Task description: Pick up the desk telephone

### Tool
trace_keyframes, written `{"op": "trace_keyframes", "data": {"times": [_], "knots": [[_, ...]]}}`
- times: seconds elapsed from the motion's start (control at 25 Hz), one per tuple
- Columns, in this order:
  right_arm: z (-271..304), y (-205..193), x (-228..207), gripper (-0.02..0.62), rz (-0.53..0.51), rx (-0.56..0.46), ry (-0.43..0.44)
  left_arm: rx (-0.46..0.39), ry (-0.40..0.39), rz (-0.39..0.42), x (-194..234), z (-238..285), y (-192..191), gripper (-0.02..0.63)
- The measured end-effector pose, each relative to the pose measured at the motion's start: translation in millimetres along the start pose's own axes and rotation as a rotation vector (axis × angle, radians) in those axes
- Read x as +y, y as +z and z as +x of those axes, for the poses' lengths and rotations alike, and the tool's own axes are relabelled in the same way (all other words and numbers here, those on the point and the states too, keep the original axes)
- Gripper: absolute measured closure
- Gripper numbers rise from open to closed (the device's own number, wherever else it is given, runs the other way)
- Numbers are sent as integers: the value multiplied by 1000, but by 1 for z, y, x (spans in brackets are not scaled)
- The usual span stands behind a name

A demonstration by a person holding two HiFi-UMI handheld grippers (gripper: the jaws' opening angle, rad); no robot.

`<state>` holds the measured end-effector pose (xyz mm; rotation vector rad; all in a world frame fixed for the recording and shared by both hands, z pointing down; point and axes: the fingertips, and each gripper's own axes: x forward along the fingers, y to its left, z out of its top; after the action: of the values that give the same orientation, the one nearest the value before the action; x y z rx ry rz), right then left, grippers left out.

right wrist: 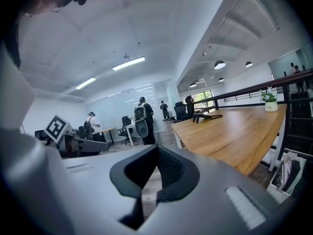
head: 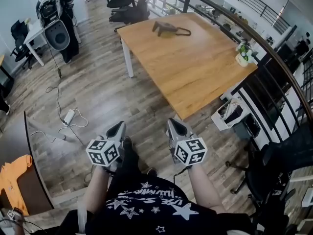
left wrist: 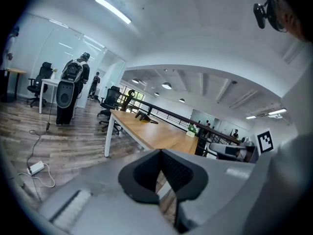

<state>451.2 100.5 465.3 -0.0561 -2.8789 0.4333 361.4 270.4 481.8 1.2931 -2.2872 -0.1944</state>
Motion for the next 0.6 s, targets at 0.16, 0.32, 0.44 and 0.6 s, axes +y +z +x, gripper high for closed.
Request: {"op": "trace_keyframes", "data": {"times": [0.16, 0.32, 0.44, 0.6], "knots": [[13, -2, -13, 594, -3, 26, -42, 32, -24, -9, 9, 20, -1, 604], [34, 4, -28, 594, 0, 36, -79, 43, -54, 2, 20, 42, 8, 604], [63, 1, -33, 594, 5, 61, -91, 62, -54, -26, 44, 61, 11, 604], [116, -3, -39, 594, 8, 112, -99, 92, -45, -55, 89, 88, 22, 604]]}}
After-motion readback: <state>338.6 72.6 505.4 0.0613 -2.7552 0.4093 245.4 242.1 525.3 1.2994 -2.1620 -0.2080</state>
